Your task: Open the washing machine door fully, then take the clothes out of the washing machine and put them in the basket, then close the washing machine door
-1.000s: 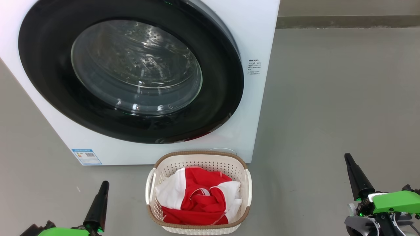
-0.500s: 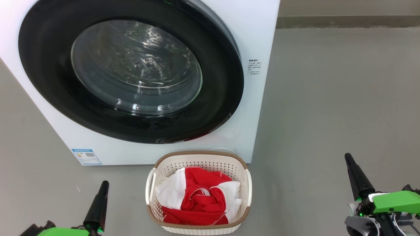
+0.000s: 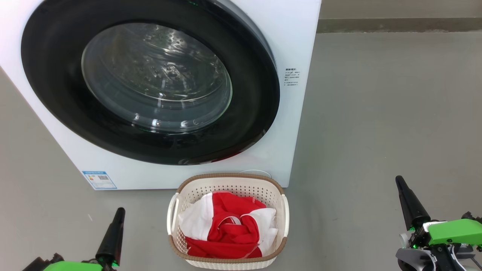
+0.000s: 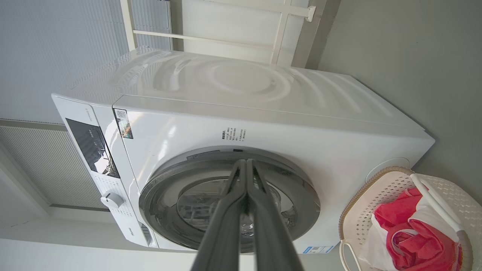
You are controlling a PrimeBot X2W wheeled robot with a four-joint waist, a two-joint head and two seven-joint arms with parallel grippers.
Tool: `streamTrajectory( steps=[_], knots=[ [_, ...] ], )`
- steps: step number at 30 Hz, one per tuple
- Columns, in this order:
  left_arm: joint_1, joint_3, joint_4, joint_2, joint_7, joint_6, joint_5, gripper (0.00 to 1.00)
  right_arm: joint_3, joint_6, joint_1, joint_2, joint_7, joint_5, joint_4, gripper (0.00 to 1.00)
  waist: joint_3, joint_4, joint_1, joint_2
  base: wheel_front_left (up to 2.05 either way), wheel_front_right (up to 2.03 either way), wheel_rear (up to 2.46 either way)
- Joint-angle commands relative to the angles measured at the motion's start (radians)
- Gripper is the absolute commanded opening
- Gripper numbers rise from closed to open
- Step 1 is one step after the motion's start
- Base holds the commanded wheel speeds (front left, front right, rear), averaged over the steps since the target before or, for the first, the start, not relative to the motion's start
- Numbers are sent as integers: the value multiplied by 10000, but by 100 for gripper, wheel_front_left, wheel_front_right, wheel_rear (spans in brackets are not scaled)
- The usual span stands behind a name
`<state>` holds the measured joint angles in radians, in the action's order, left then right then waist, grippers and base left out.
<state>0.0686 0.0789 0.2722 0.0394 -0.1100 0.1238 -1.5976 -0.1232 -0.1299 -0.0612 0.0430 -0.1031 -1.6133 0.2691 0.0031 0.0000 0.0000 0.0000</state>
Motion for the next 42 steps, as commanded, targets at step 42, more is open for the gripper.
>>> streamTrajectory(
  steps=[42],
  knots=[
    [394, 354, -273, 108, -36, 69, -106, 0, 126, -8, -464, 101, -76, 21, -245, 0, 0, 0, 0, 0, 0, 0, 0]
  ],
)
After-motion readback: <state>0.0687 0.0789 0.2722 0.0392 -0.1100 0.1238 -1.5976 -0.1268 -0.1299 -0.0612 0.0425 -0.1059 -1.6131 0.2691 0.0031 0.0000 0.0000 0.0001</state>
